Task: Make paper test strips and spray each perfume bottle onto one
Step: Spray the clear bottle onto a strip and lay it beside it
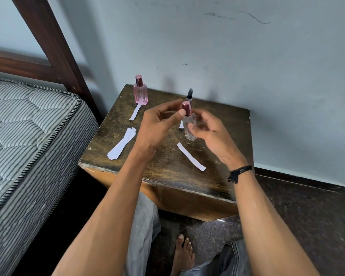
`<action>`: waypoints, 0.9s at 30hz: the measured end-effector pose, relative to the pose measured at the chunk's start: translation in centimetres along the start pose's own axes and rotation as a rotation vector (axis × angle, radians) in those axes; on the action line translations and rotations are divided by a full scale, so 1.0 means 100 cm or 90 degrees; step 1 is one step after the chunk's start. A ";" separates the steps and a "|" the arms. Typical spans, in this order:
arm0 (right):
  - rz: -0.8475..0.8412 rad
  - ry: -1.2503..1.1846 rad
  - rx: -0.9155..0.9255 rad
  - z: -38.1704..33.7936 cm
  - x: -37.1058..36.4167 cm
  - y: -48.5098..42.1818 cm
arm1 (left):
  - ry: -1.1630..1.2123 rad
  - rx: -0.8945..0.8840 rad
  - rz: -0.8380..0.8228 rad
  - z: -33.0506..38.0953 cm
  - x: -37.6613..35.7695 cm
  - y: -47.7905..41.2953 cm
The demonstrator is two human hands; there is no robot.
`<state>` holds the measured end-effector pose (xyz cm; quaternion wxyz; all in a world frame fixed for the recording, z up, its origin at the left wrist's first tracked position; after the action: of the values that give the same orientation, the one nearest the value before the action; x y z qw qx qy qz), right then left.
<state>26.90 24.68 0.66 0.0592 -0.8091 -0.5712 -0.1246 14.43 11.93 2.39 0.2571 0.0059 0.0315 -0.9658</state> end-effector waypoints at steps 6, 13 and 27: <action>-0.047 -0.005 -0.009 0.002 -0.006 -0.005 | -0.035 -0.029 0.006 -0.002 0.001 0.000; -0.064 0.017 -0.020 0.005 -0.001 -0.004 | 0.026 -0.028 0.057 0.002 0.005 0.002; -0.057 -0.235 0.035 0.005 0.008 -0.002 | -0.395 0.267 0.033 -0.024 0.037 -0.001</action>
<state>27.06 25.64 0.38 -0.0301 -0.7899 -0.6112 0.0389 11.20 10.32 -0.07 0.2718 -0.2334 -0.2464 -0.9005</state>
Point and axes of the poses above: each hand's wrist, its own y-axis away from the middle knuckle, its own x-axis out of the back of the hand, z = x × y, the point moved 1 cm from there along -y, towards the middle knuckle, and after that the axes turned 13 degrees about -z, right-handed, at the moved point
